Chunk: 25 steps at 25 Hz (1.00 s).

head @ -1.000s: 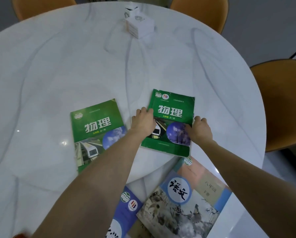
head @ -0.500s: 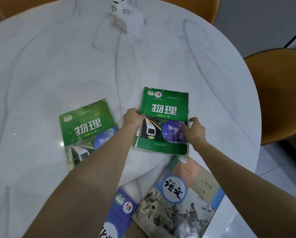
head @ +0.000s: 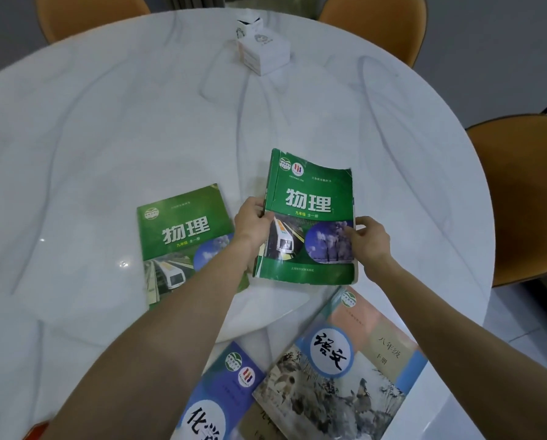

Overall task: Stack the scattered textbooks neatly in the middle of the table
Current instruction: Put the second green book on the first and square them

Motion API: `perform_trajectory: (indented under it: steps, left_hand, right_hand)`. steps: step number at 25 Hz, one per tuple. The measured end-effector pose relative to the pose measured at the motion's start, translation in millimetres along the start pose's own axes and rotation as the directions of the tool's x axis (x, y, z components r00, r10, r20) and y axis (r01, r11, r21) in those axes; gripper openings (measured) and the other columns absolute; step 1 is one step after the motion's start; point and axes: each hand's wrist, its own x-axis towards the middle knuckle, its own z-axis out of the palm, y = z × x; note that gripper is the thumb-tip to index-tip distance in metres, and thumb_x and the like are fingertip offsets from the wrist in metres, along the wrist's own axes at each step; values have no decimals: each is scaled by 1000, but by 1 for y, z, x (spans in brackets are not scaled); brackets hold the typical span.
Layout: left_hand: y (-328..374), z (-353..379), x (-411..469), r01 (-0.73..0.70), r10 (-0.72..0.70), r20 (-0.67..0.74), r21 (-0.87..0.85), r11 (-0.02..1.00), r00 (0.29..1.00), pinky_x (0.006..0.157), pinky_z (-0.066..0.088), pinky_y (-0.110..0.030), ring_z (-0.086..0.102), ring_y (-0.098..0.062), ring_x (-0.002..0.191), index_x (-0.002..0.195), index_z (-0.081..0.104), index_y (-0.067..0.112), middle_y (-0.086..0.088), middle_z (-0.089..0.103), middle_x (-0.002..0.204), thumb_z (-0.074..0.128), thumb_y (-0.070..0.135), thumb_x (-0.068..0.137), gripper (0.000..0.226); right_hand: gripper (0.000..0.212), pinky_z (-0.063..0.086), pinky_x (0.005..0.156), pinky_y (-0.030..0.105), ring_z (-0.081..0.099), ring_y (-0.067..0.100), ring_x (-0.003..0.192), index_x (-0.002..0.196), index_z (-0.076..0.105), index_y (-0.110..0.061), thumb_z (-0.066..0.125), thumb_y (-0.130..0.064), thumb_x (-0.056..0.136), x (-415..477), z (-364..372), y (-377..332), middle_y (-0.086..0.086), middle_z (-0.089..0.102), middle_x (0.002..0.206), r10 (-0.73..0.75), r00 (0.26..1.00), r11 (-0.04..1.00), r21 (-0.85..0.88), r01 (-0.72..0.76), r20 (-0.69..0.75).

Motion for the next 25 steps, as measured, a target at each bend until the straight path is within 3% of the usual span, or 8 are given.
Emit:
perform_trajectory:
  steps: [6,11,15,19,22,25]
  left_hand:
    - [-11,-71,-5,40,-48,-111,-73,997,993,93,43,-28,56,-16,98,116,49,10,0,57,105,57,9,91,27]
    - [-31,-127,-9,68,-102,-239,-145,987,966,84,44,-28,57,-16,92,117,50,9,-3,59,110,58,10,90,28]
    - [-52,-169,-14,91,-155,-322,-207,974,934,92,52,-42,63,-28,101,117,52,6,-16,64,116,58,9,89,29]
    - [-74,-189,-17,114,-202,-350,-255,960,915,75,53,-35,63,-27,90,107,53,11,-20,65,112,58,8,89,18]
    - [-89,-196,-20,141,-235,-349,-273,952,907,79,53,-38,63,-29,92,105,52,13,-20,65,111,57,9,90,16]
    - [-100,-196,-24,169,-266,-343,-289,942,901,86,54,-43,64,-32,98,110,53,10,-21,65,111,57,8,90,20]
  right_hand:
    - [24,47,69,28,59,23,74,113,63,-10,53,-15,91,-19,47,-42,9,63,84,-155,984,987,-19,157,93]
    - [27,48,71,28,60,22,75,116,64,-12,52,-14,91,-33,96,-70,6,63,84,-237,953,969,-23,246,189]
    - [26,44,70,24,58,20,74,116,64,-10,52,-15,93,-42,139,-87,9,66,91,-271,927,954,-59,295,258]
    - [27,46,73,25,59,21,79,117,63,-8,53,-17,93,-47,169,-88,14,68,98,-269,917,948,-89,306,296]
    - [29,50,79,27,59,23,82,119,62,-7,54,-17,93,-51,183,-82,12,65,93,-255,912,946,-114,304,321]
    - [31,53,93,39,64,31,94,120,61,-6,54,-17,93,-53,190,-73,17,68,103,-249,909,938,-150,313,335]
